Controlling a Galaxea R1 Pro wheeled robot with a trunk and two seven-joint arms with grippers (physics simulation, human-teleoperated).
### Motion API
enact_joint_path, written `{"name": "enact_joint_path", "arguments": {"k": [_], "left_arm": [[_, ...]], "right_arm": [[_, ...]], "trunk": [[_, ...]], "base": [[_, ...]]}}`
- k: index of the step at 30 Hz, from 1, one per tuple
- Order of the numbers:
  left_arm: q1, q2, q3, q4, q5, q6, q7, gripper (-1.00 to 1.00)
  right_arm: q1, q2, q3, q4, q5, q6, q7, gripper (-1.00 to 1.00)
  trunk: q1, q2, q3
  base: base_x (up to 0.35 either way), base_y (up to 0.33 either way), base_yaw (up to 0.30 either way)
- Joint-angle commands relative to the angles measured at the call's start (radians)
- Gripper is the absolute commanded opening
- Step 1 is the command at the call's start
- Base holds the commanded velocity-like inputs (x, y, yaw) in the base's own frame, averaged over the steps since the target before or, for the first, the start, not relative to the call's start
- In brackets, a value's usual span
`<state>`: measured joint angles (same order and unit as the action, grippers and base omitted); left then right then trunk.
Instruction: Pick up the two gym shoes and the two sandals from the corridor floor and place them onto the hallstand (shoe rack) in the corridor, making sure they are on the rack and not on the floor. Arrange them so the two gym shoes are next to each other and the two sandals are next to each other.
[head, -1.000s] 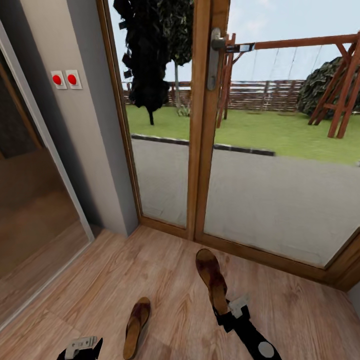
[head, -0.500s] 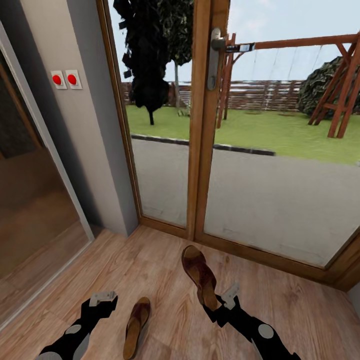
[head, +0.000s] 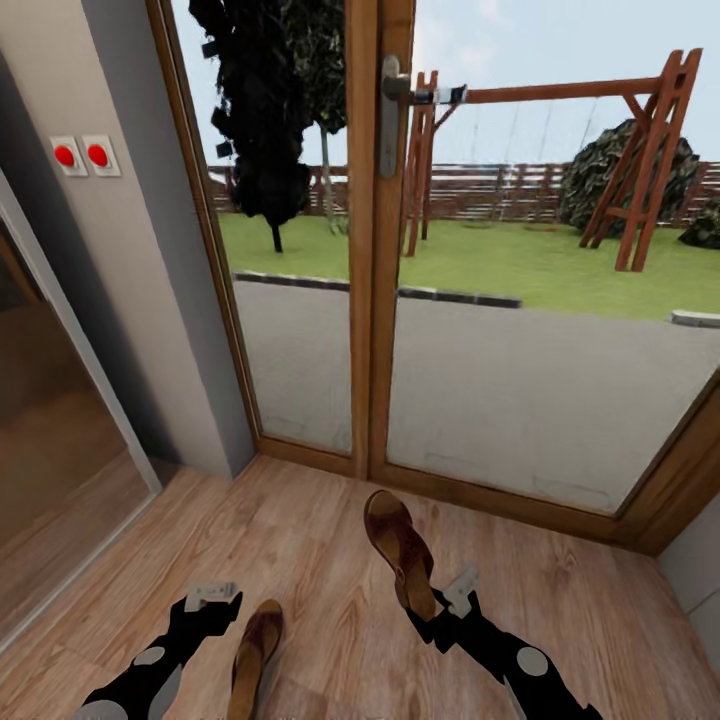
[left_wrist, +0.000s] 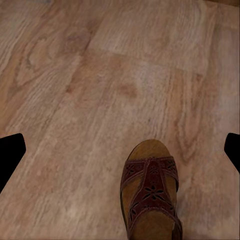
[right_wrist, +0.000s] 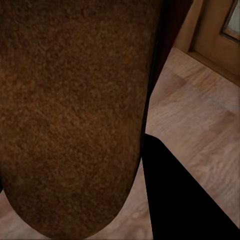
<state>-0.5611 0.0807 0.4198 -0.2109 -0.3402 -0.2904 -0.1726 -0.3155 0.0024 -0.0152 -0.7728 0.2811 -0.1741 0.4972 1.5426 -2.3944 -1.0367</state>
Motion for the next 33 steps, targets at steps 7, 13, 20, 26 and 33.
{"name": "enact_joint_path", "arguments": {"k": [7,13,20,26,33], "left_arm": [[-0.003,-0.002,0.010,0.005,-0.008,-0.004,-0.014,1.00],[-0.004,-0.001,0.010,0.004,-0.007,-0.005,-0.023,1.00],[-0.004,0.004,0.012,0.004,-0.005,-0.007,-0.072,1.00],[-0.003,0.010,0.016,0.004,-0.003,-0.009,-0.081,1.00],[-0.003,0.007,0.019,0.002,-0.003,-0.015,-0.083,1.00]], "right_arm": [[-0.001,0.001,-0.001,-0.002,0.006,0.024,0.001,-1.00],[-0.001,0.001,-0.002,-0.011,0.006,0.049,0.001,-1.00],[-0.001,0.001,-0.002,-0.020,0.006,0.054,0.001,-1.00],[-0.001,0.000,-0.002,-0.021,0.006,0.054,0.001,-1.00],[-0.001,-0.001,-0.002,-0.021,0.006,0.054,0.001,-1.00]], "trunk": [[0.027,-0.050,-0.031],[0.050,-0.092,-0.059],[0.060,-0.107,-0.096],[0.062,-0.108,-0.129],[0.065,-0.110,-0.167]], "base": [[0.000,0.000,-0.003],[0.000,0.000,0.000],[0.000,0.000,0.000],[0.000,0.000,0.000],[0.000,0.000,0.000]]}}
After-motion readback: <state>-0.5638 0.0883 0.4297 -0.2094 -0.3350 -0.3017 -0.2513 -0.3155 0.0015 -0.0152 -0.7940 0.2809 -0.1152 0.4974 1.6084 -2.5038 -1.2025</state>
